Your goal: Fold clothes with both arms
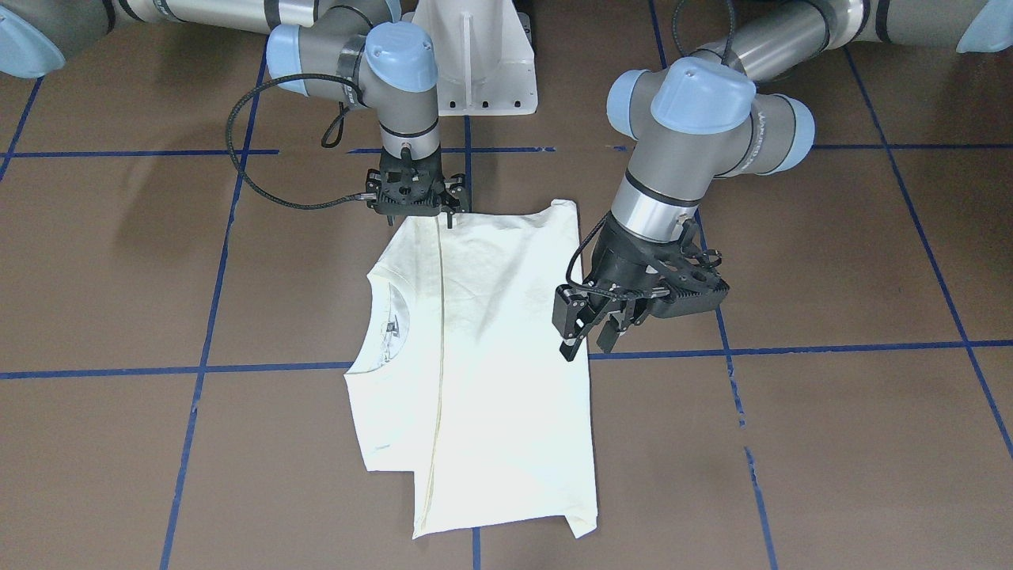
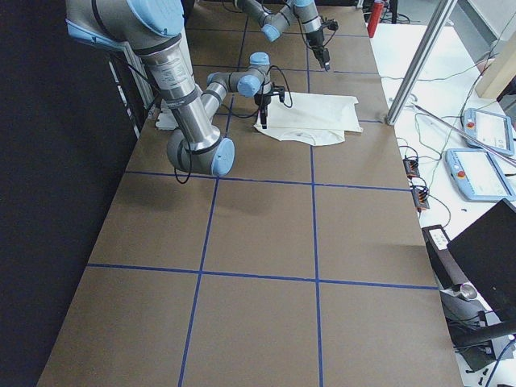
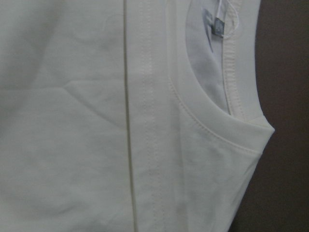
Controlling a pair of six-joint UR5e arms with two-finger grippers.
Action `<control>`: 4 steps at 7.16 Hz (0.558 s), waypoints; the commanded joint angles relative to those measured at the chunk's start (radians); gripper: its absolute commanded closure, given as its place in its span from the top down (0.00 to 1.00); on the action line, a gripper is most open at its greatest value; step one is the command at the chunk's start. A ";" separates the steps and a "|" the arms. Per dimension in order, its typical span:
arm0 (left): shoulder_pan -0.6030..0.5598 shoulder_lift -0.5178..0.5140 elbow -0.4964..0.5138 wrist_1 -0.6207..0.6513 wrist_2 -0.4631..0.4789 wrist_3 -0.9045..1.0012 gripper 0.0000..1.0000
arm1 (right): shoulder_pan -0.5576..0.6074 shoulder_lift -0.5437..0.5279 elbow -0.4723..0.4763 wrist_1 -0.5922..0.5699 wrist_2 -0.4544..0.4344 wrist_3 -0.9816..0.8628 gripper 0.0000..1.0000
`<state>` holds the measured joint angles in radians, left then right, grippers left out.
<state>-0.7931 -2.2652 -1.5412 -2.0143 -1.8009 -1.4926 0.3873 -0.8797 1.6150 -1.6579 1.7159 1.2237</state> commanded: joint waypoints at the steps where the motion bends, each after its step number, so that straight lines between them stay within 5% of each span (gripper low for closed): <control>1: 0.000 0.001 0.000 0.002 0.000 0.000 0.61 | -0.004 0.002 -0.003 -0.076 0.004 -0.055 0.96; 2: 0.000 0.001 0.001 0.002 -0.002 -0.002 0.61 | -0.002 -0.014 0.005 -0.085 0.004 -0.075 0.94; 4: 0.000 0.000 0.001 0.002 -0.002 -0.002 0.61 | 0.037 -0.208 0.220 -0.127 0.004 -0.229 0.93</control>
<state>-0.7931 -2.2644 -1.5403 -2.0126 -1.8022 -1.4939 0.4026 -0.9696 1.7027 -1.7564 1.7215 1.0963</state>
